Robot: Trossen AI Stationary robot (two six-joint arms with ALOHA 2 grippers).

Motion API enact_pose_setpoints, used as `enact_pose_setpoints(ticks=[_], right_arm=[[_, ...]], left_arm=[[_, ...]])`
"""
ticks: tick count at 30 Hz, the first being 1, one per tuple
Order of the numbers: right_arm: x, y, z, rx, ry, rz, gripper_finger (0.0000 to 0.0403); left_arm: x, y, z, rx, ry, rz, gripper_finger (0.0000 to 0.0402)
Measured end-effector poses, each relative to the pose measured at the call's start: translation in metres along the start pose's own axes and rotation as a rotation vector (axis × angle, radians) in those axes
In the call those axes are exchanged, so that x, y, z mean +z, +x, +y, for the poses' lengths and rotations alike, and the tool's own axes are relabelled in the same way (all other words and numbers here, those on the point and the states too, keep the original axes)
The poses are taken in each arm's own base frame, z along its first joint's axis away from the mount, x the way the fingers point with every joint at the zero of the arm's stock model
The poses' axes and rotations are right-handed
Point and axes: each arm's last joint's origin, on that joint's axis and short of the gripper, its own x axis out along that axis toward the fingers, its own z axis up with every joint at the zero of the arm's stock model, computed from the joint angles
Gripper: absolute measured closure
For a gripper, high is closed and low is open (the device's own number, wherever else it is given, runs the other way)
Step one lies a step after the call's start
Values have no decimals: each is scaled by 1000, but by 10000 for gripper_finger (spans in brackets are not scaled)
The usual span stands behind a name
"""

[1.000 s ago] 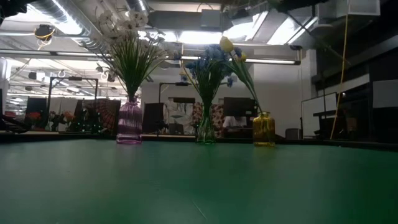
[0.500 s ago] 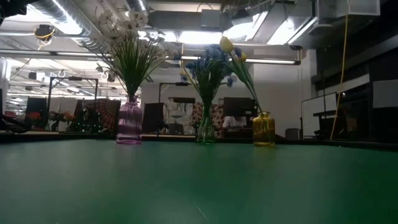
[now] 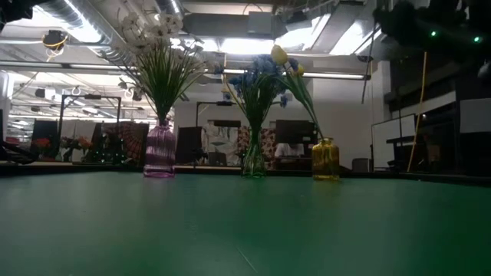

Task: Sort flowers into vase by color
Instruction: Put the yellow flower into the yellow vase

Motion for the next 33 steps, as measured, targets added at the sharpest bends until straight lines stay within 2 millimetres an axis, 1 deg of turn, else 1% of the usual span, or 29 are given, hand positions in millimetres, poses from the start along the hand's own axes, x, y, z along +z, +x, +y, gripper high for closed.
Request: enact_pose_setpoints(ticks=[4,8,11,18,21,24,30,33], right_arm=[[-13,2,-1,-14,42,59,391],[-29,10,0,-12,93,134,391],[-43,22,4,4,130,178,391],[-73,52,20,39,151,249,391],[-81,61,25,47,148,261,391],[-85,63,27,61,133,267,391],[-95,54,25,54,95,325,391],[-96,52,25,64,72,330,391]], left_arm=[[0,0,0,1,-15,1,219],[0,0,0,2,-23,1,219],[0,0,0,3,-23,1,219],[0,0,0,4,-22,2,219],[0,0,0,11,-18,5,219],[0,0,1,26,-18,11,219],[0,0,1,30,-17,13,219],[0,0,1,30,-18,13,219]])
